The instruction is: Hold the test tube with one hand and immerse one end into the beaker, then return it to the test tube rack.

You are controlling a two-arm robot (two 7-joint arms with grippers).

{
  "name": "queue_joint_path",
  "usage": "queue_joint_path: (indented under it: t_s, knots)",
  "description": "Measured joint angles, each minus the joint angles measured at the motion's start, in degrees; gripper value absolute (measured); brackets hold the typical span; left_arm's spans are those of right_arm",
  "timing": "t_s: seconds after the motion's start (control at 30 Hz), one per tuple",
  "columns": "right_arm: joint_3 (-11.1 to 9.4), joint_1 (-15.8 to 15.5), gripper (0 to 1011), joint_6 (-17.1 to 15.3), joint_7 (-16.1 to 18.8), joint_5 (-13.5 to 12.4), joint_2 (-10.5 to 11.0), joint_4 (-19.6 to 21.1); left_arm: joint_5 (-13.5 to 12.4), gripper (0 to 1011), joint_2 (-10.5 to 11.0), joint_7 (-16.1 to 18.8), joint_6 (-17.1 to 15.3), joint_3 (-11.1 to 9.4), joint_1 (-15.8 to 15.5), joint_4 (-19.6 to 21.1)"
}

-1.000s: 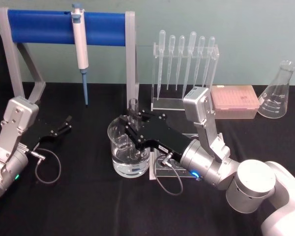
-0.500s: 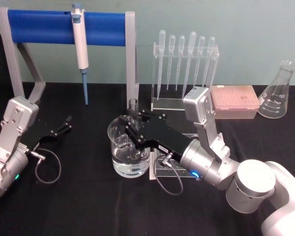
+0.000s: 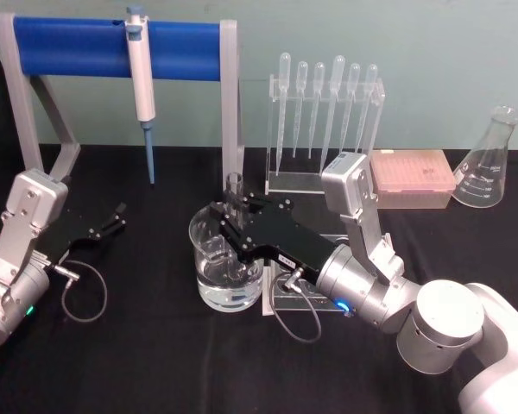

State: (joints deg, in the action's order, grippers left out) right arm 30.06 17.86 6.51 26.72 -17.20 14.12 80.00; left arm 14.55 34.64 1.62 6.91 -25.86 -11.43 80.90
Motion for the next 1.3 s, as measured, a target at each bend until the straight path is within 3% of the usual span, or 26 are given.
queue_joint_path:
  t_s: [1.3]
  knots:
    - [0.0,0.0,227,0.0,0.0,0.0,0.0,0.0,0.0,1000,0.0,0.0,0.0,0.0,0.0,0.0]
